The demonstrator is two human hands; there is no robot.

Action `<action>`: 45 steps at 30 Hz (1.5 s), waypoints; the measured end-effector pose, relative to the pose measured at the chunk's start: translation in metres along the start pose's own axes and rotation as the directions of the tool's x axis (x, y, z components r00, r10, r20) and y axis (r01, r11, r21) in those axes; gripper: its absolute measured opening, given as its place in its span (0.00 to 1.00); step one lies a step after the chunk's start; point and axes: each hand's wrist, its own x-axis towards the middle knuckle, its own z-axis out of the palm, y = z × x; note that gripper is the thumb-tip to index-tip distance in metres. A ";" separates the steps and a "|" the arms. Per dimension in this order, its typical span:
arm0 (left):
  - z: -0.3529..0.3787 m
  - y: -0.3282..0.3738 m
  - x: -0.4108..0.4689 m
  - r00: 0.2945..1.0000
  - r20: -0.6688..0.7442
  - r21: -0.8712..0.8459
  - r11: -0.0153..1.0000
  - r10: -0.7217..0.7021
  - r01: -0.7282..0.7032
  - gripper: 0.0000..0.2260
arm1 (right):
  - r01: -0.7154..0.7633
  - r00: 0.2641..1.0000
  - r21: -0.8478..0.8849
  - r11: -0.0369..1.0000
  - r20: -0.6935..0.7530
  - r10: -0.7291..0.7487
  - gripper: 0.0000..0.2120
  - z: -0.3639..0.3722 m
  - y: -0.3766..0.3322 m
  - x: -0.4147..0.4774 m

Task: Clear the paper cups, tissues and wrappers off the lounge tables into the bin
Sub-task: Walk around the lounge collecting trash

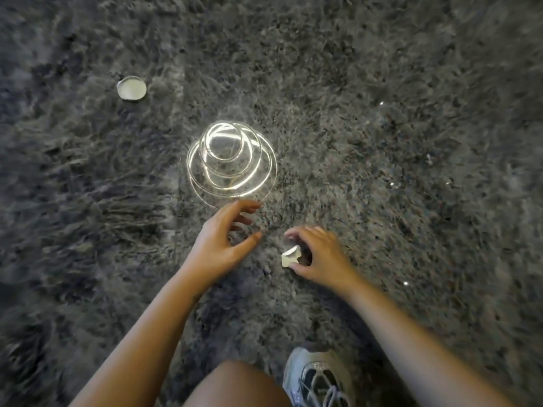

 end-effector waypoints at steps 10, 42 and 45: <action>-0.005 -0.001 -0.008 1.000 -0.010 -0.020 1.000 -0.010 0.010 0.19 | 0.018 0.978 0.139 0.990 -0.209 0.012 0.03 -0.007 -0.029 0.015; -0.470 0.410 -0.346 0.466 -0.825 -0.221 0.941 -0.320 0.256 0.11 | 0.496 0.760 0.444 0.746 0.193 -0.620 0.16 -0.305 -0.727 -0.038; -0.526 0.400 -0.417 0.265 -0.904 -0.249 0.917 -0.335 0.311 0.11 | 0.535 0.695 0.457 0.711 0.239 -0.677 0.17 -0.272 -0.800 -0.036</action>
